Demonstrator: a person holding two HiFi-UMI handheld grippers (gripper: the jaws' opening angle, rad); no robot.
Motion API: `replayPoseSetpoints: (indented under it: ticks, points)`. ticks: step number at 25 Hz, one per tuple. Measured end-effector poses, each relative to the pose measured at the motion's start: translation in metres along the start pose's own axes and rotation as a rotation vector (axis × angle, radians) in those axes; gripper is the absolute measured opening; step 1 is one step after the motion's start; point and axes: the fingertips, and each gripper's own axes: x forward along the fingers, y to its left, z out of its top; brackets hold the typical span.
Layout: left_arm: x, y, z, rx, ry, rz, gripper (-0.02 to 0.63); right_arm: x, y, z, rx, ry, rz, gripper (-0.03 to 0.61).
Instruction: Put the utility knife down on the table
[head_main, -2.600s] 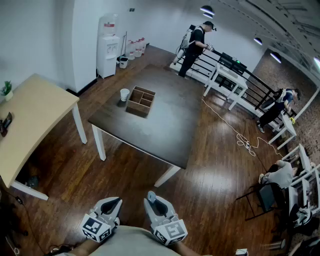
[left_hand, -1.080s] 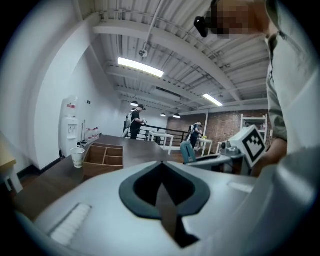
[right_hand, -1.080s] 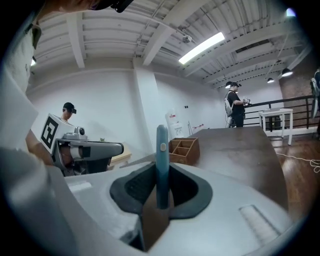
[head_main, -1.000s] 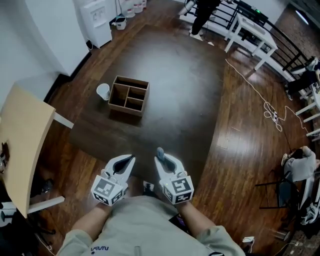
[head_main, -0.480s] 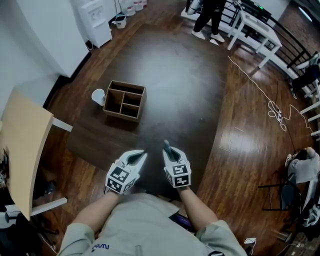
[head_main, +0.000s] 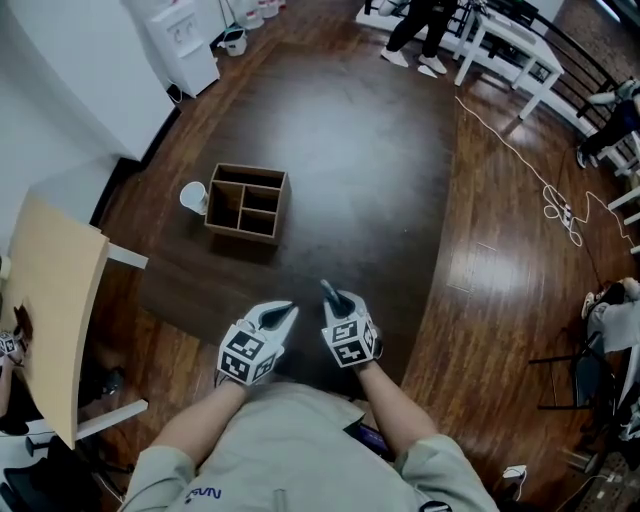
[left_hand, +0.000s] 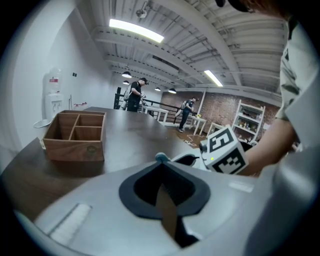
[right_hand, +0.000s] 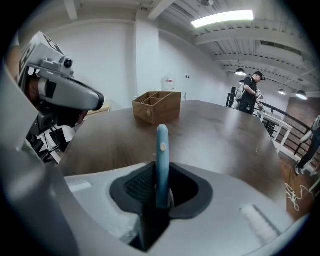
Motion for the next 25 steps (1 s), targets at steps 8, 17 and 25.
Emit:
replayPoseSetpoints:
  ticks: [8,17,25]
  points:
    - [-0.001,-0.001,-0.006,-0.012,0.005,-0.002,-0.003,0.008,0.007,-0.013,-0.034,0.065,0.022,0.077]
    - [-0.001,-0.001,-0.008,-0.041,0.0,-0.01,-0.003,0.012,0.004,-0.011,-0.064,0.096,0.012,0.101]
    - [-0.001,-0.015,-0.008,-0.037,-0.006,-0.039,-0.003,-0.001,-0.004,-0.017,-0.065,0.118,-0.026,0.137]
